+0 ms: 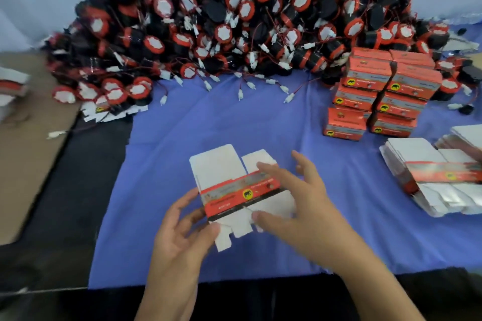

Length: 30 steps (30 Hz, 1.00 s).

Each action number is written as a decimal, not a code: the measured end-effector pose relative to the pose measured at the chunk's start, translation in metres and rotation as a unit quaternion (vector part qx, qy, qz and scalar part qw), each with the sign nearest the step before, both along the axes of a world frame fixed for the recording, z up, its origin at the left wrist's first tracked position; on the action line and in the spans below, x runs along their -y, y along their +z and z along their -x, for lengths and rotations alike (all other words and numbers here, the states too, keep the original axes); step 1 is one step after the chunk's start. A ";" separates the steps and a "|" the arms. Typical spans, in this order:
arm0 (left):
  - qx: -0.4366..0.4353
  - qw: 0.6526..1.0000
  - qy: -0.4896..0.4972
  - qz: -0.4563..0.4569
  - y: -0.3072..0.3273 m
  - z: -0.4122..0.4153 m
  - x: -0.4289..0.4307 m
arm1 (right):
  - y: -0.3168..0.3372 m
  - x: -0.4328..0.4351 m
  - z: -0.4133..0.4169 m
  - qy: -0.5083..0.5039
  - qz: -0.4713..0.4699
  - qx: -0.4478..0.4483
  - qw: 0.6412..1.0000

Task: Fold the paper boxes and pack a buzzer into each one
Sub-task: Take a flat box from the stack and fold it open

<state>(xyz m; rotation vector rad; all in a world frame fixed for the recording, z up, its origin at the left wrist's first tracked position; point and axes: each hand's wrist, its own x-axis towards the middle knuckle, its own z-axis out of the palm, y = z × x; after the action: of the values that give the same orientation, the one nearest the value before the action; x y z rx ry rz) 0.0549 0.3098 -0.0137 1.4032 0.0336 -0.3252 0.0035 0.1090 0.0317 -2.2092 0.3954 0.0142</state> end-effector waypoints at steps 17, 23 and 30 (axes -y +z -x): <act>0.137 0.949 -0.224 -0.175 0.025 0.001 -0.016 | 0.015 -0.030 -0.014 -0.010 -0.394 -0.010 0.919; 0.269 0.914 -0.226 -0.202 0.033 -0.002 -0.021 | 0.023 -0.030 -0.009 -0.095 -0.556 0.021 0.826; 0.354 0.926 -0.082 -0.098 0.037 -0.004 -0.014 | 0.021 -0.036 0.001 -0.079 -0.643 -0.018 0.762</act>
<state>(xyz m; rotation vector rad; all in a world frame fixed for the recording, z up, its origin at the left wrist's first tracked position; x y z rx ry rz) 0.0589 0.3236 0.0238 1.6578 -0.6658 0.0672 0.0021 0.1452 0.0531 -0.7953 0.4049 0.1823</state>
